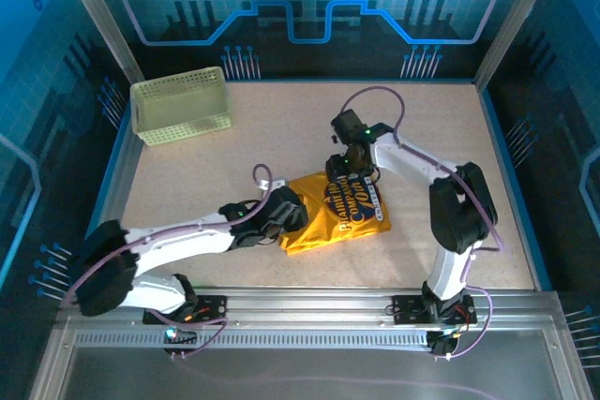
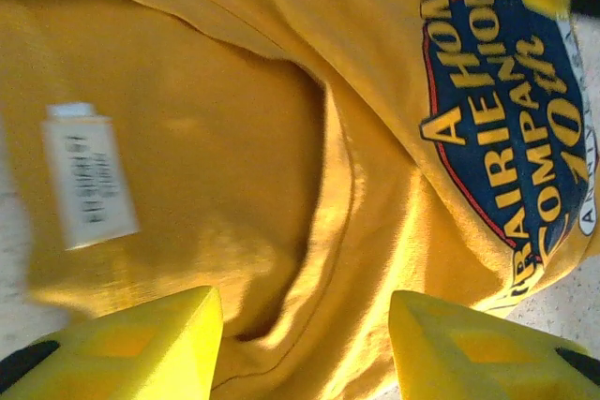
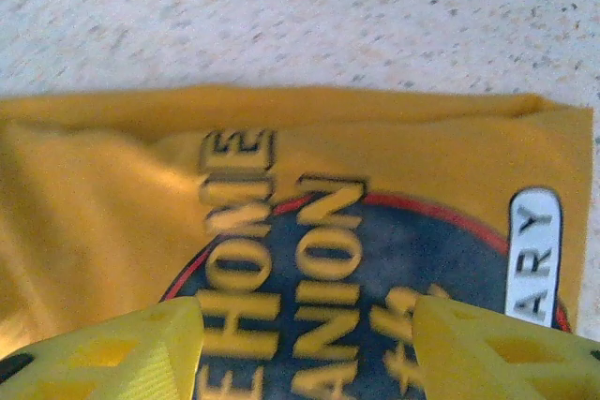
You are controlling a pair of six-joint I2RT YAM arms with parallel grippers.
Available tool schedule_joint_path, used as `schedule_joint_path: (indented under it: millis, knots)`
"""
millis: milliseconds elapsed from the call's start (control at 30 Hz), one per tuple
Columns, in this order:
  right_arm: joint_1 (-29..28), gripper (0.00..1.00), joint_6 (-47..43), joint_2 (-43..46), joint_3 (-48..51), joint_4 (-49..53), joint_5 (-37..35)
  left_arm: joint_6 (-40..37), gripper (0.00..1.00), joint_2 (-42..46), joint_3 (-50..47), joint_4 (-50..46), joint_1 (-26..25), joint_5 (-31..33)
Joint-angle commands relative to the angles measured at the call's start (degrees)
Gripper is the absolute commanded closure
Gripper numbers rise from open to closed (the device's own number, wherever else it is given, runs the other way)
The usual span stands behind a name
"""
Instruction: Fold the inside-out t-shirt
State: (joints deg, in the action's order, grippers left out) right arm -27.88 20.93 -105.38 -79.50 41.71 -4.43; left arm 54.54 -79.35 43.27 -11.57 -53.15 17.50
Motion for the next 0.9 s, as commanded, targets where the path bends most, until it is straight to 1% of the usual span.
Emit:
schedule_joint_path:
  millis: [0,67,167,300,433,533,633,767,867]
  knots:
    - [2.95,0.40,-0.02,-3.62,-3.24,-2.54,7.12,2.36,0.50,-4.16,-0.11,2.23,-0.56,-1.95]
    - [4.47,0.41,0.64,-6.41,-3.77,-3.00,7.98,3.82,0.50,-5.28,-1.59,2.22,-0.55,-1.95]
    - [7.73,0.43,3.68,-9.38,-3.49,-2.69,7.11,5.87,0.51,-4.54,-5.30,2.04,-0.55,-2.11]
    - [11.75,0.45,6.12,-9.55,-0.47,-3.62,4.18,7.81,0.52,0.19,-10.92,-0.36,-0.47,-0.17]
    - [13.37,0.46,5.76,-7.92,1.93,-4.74,3.83,7.26,0.51,6.05,-13.37,-4.43,-0.38,3.03]
    - [12.89,0.46,3.85,-4.71,2.73,-5.27,5.30,4.40,0.51,9.27,-12.15,-6.02,-0.38,4.71]
    - [11.05,0.44,3.25,0.44,3.92,-4.80,4.12,1.26,0.51,10.36,-8.13,-7.10,-0.60,5.53]
    - [9.09,0.42,3.39,5.10,6.55,-4.60,3.43,-2.98,0.53,6.69,-2.39,-4.54,-1.66,3.20]
    - [8.66,0.42,3.29,6.25,8.79,-6.01,4.38,-4.32,0.53,1.43,1.57,-4.09,-4.09,3.17]
